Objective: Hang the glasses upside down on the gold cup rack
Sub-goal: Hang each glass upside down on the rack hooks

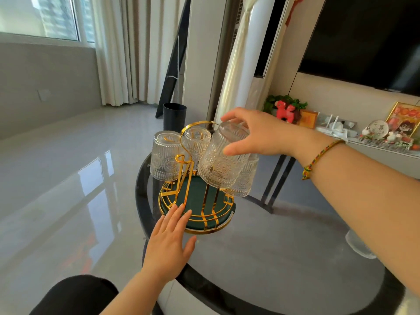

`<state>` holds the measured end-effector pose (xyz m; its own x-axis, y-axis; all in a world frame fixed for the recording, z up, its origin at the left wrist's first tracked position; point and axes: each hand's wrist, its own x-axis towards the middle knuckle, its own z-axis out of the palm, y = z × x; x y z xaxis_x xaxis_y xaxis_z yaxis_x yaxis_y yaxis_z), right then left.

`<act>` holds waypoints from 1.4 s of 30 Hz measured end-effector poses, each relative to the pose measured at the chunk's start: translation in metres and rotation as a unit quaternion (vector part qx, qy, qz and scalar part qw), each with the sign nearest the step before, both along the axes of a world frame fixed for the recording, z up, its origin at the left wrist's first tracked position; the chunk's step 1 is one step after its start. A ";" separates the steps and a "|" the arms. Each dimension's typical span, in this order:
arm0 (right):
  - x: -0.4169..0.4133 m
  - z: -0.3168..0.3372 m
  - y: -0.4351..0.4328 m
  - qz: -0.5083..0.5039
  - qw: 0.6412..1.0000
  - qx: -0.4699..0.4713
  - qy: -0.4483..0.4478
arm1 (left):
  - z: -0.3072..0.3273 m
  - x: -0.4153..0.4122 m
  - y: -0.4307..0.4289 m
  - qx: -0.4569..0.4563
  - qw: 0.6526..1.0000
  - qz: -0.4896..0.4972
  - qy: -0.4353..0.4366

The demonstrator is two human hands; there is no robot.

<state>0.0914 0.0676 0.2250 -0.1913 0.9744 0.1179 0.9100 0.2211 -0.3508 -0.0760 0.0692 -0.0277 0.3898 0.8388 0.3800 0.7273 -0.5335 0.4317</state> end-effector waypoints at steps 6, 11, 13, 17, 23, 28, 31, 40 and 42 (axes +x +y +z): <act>-0.013 -0.024 0.014 0.026 0.999 -0.035 -0.028 | -0.003 0.000 0.002 -0.011 1.000 -0.006 -0.008; -0.018 -0.040 0.018 0.028 0.997 -0.060 -0.047 | -0.005 -0.001 0.004 -0.013 1.000 -0.006 -0.005; -0.019 -0.046 0.018 0.027 0.996 -0.070 -0.056 | -0.005 0.000 0.004 -0.015 1.000 -0.005 -0.003; -0.018 -0.052 0.019 0.020 0.995 -0.078 -0.059 | -0.006 0.000 0.005 -0.013 1.000 -0.005 -0.002; -0.016 -0.059 0.022 0.006 0.996 -0.079 -0.051 | -0.006 0.000 0.005 -0.018 1.000 -0.004 -0.002; -0.014 -0.063 0.020 -0.002 0.998 -0.067 -0.022 | -0.005 -0.001 0.005 -0.022 1.000 0.002 0.005; -0.012 -0.064 0.014 -0.013 0.998 -0.058 0.002 | -0.003 0.000 0.004 -0.024 0.999 0.002 0.021; 0.021 -0.103 -0.060 -0.120 0.939 0.136 0.293 | 0.018 0.004 -0.037 -0.040 0.999 -0.026 -0.014; 0.034 -0.124 -0.078 -0.172 0.904 0.172 0.352 | 0.025 0.011 -0.049 -0.030 0.997 -0.059 0.037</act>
<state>0.1251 -0.0105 0.1015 0.3562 0.8449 0.3992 0.5240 0.1732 -0.8340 -0.0652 0.0203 -0.0027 0.5117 0.8061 0.2974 0.6919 -0.5918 0.4136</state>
